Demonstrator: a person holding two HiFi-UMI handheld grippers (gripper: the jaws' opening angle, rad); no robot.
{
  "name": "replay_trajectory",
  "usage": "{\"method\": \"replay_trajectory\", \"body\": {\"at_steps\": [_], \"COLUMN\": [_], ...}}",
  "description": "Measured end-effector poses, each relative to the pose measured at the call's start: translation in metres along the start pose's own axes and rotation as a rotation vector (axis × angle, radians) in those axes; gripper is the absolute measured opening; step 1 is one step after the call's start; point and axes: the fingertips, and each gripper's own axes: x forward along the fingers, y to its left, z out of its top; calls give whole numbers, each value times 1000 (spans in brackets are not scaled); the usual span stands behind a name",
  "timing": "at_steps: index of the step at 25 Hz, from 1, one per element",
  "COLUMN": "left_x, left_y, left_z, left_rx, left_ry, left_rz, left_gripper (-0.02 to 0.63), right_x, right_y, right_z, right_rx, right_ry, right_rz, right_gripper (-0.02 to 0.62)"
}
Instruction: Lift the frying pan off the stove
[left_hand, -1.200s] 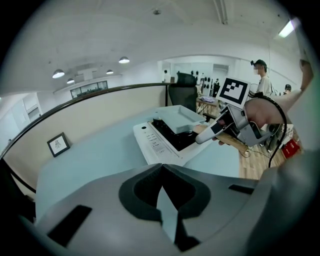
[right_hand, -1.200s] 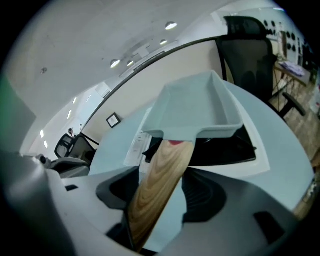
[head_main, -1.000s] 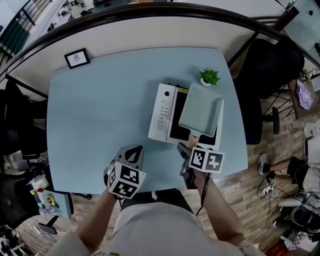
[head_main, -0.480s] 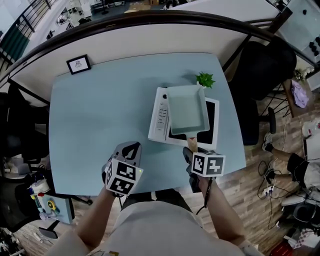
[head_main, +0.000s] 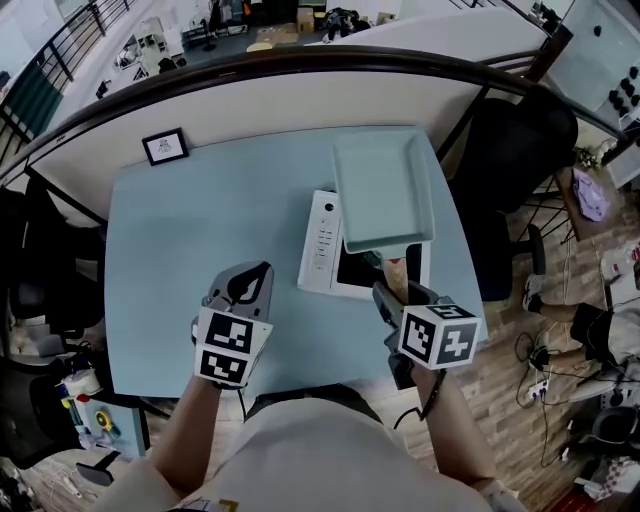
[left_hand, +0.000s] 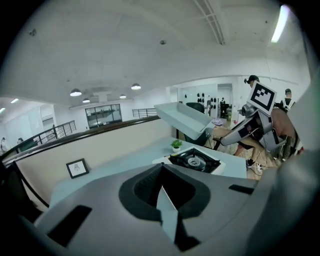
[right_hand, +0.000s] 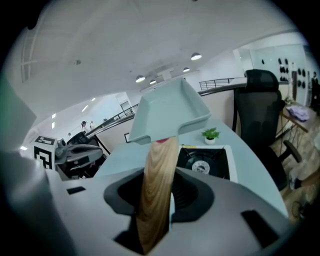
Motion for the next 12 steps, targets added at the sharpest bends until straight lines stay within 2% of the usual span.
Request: {"method": "replay_trajectory", "body": {"at_steps": [7,12], "left_x": [-25,-59], "left_y": [21,26], "left_z": [63,103], "left_rx": [54,74], "left_ry": [-153,-277], "left_rz": [50,83], "left_gripper": [3,3], "right_x": [-41,-68], "right_y": [30,46], "right_z": [59,83], "right_rx": [-98,-132], "right_ry": [-165,-249], "right_rz": [17,23], "right_gripper": [140,140]}}
